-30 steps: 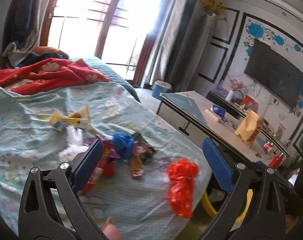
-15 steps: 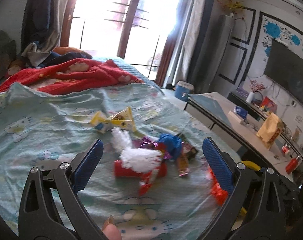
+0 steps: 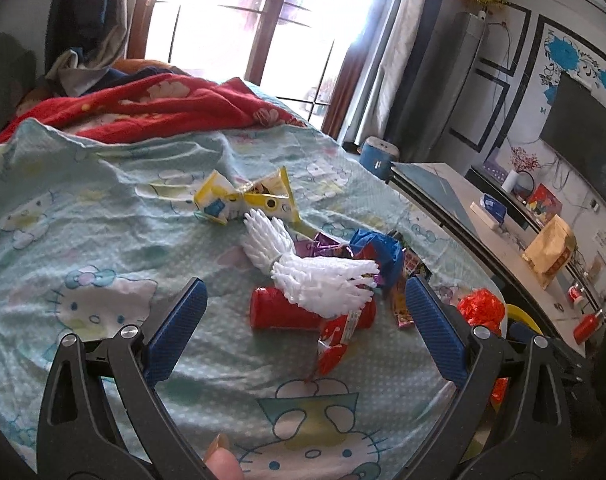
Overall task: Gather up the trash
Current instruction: 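Grasp the red plastic bag with the right tool while the left tool grasps another foam net, then carry the red bag and foam nets over the bin with both tools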
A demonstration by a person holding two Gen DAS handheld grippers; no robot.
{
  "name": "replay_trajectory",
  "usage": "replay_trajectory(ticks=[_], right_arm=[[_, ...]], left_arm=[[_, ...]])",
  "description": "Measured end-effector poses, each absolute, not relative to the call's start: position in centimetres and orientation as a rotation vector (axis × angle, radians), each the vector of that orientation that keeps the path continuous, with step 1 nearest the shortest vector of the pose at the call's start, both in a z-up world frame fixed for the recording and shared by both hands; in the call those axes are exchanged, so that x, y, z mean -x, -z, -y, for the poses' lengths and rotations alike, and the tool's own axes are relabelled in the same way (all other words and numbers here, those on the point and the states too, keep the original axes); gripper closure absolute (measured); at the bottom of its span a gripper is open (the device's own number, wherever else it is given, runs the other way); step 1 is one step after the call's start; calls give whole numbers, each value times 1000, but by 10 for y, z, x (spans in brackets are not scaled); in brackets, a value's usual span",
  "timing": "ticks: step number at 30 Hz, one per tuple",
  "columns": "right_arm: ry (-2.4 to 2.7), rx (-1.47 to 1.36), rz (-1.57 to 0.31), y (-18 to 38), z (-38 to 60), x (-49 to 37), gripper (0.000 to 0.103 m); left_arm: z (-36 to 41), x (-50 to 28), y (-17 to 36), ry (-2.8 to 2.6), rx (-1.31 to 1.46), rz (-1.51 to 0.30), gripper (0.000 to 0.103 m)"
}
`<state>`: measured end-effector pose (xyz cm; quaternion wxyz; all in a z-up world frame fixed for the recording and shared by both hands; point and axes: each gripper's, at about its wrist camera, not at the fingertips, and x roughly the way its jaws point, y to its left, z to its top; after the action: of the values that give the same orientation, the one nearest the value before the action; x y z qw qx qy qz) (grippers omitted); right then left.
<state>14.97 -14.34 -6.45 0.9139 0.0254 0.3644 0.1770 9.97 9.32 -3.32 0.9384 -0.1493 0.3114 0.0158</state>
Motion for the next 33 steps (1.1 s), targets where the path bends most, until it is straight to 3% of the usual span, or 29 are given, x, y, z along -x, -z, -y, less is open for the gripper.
replay_trajectory(ticks=[7,10,13,15,18,24,33], right_arm=[[-346,-56,-787,86,138,-154,19],[-342,-52,-772,89,139,-151,19],[-343,-47,-764,91,141,-150,32],[-345,-45,-766,94,141,-151,44],[-348,-38,-775,99,143,-151,60],[-367,-32,-762,96,146,-146,70],[-405,-34,-708,79,144,-133,71]], left_arm=[[-94,-110,42,-18,326,-648,24],[-94,-113,46,-6,341,-653,36],[-95,-115,48,1,355,-661,51],[-96,-115,49,6,359,-664,73],[-98,-113,48,11,360,-663,88],[-102,-109,40,20,366,-644,95],[-104,-96,19,48,369,-586,97]])
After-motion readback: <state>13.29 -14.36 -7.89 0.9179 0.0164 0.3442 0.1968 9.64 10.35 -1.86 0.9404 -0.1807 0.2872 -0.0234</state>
